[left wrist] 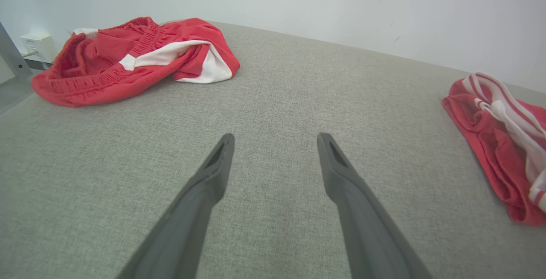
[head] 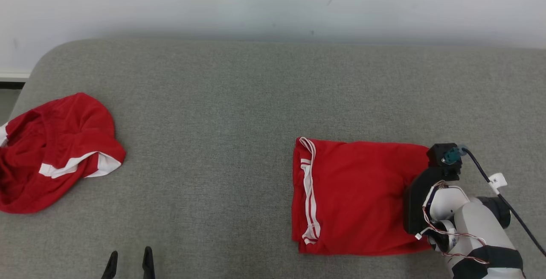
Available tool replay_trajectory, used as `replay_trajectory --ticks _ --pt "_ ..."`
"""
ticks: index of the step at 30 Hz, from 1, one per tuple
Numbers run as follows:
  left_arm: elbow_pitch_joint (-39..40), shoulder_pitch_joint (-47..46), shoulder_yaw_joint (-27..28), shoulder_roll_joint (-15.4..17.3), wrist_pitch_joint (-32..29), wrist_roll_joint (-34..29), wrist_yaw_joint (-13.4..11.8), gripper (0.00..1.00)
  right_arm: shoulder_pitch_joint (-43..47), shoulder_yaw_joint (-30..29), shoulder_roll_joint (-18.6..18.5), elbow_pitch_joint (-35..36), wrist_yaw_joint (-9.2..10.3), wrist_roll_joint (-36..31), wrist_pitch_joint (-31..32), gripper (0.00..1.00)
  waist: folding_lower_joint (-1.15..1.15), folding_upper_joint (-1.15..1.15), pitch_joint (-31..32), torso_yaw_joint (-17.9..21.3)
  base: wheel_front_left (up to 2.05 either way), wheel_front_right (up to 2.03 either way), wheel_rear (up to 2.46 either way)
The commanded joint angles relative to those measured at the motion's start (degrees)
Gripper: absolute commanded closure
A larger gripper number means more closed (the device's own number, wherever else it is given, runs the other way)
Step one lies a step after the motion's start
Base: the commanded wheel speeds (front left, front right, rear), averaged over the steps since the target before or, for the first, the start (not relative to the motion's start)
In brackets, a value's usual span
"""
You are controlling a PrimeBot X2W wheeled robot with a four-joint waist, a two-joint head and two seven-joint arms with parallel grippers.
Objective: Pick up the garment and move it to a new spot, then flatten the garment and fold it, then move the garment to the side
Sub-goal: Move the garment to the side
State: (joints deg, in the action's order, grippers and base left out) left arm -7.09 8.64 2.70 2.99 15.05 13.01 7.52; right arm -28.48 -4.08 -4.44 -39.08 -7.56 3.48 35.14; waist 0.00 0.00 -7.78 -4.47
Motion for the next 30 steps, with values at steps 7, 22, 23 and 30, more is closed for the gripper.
replay_trajectory --ticks 7,22,23,30 --pt "1.05 -2.48 -0.23 -0.05 0.17 0.07 -0.07 0.0 -2.98 9.23 -7.04 4.15 0.22 0.57 1.82 1.0 0.0 0.0 -3.18 3.5 0.0 0.0 0.0" --pt "6.13 -9.4 -2.01 1.43 0.17 -1.95 -0.07 0.0 -11.68 17.46 -18.73 9.95 0.18 1.58 -1.27 1.0 0.0 0.0 -13.59 14.94 0.0 0.0 0.0" --pt "6.47 -9.83 -2.21 1.62 0.17 -2.05 -0.07 0.0 -12.15 17.51 -19.37 9.96 0.18 1.63 -2.06 1.0 0.0 0.0 -14.24 15.57 0.0 0.0 0.0" --pt "8.56 -12.24 -3.04 2.57 0.17 -2.91 -0.07 0.0 -14.82 17.64 -22.62 8.03 0.18 0.72 -7.06 1.0 0.0 0.0 -17.58 18.75 0.0 0.0 0.0"
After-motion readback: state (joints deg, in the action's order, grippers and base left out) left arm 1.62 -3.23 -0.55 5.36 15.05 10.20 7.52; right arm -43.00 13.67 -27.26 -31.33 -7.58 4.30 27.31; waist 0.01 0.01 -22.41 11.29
